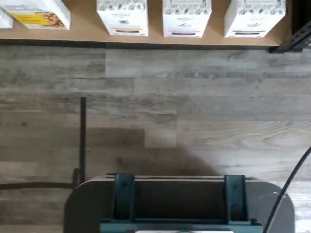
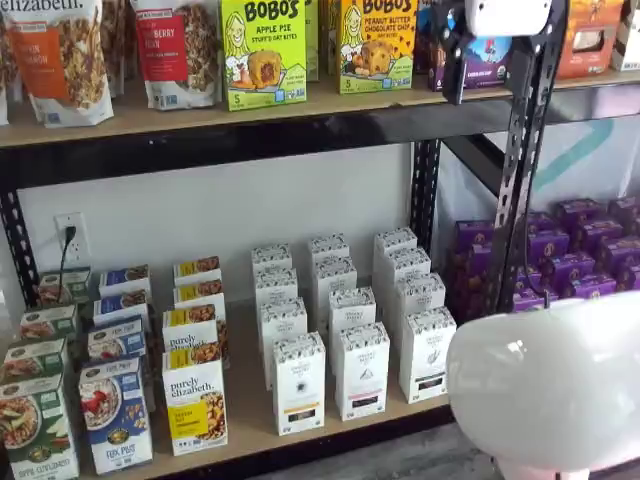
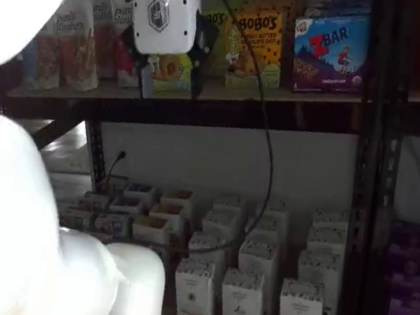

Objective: Pick up the white box with a green strip in the middle, on the bottom shelf, the sixth box from the left

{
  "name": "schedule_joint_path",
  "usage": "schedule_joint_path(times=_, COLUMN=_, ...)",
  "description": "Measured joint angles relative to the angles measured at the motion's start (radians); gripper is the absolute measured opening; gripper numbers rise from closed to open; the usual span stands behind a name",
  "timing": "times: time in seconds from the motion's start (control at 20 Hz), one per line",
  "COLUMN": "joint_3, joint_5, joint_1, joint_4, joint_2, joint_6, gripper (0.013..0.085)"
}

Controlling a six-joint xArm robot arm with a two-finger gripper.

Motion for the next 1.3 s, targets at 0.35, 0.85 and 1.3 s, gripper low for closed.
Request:
schedule_joint_path(times=0.35, joint_3=0.179, joint_5=-0.175, joint_1=-0.017, joint_4=-0.055, joint_2=-0.036, joint_6=-0.028, gripper=0.0850)
schedule_joint_path(times=0.85, joint_3=0.468, joint_5=-0.519, joint_1=-0.111, joint_4=-0.076, joint_2=-0.013, joint_6=-0.107, gripper=0.0850)
schedule_joint_path(times=1.3, joint_3=0.648, joint_5=-0.818, joint_1=-0.182, joint_4=-0.039, joint_2=0.136, joint_6=-0.184, gripper=0.0850)
